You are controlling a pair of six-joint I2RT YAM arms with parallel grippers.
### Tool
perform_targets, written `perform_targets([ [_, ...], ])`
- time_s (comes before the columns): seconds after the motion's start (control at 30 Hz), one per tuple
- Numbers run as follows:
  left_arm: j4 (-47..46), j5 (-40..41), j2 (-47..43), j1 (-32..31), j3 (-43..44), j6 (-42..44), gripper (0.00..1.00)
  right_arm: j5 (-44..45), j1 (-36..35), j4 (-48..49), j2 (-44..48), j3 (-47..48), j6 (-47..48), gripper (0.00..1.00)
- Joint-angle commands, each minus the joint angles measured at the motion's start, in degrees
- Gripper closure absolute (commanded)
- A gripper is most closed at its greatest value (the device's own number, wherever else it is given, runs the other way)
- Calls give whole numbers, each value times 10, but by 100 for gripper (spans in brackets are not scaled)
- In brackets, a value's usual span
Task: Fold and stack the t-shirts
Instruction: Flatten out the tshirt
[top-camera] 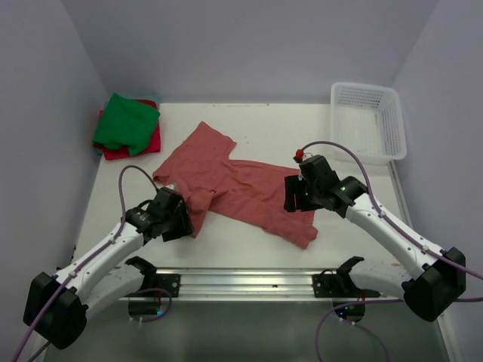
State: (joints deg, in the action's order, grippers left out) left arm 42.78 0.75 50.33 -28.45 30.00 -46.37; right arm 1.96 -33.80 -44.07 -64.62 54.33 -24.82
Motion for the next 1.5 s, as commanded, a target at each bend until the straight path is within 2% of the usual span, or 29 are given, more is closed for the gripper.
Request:
perform_targets([
  [0.0,-64,48,28,-6,22,-16,43,-5,-2,12,-4,21,6,38],
  [0.17,-105,64,73,-6,12,-14,44,-6,-1,10,2,13,6,38],
  [0.47,-137,86,100,-6,1,-14,47,-4,-1,10,15,3,5,39],
  [0.63,-126,77,96,-6,0,-14,48,-3,-2,7,17,3,3,39],
  [1.0,-30,67,82,-11,7,-40,50,-7,-1,14,12,-2,-4,39],
  [1.17,-54,49,115,-11,-9,-43,50,-12,-1,19,8,-2,-2,39],
  [1.47,-102,95,113,-11,-11,-38,53,-11,-1,26,13,-15,7,39],
])
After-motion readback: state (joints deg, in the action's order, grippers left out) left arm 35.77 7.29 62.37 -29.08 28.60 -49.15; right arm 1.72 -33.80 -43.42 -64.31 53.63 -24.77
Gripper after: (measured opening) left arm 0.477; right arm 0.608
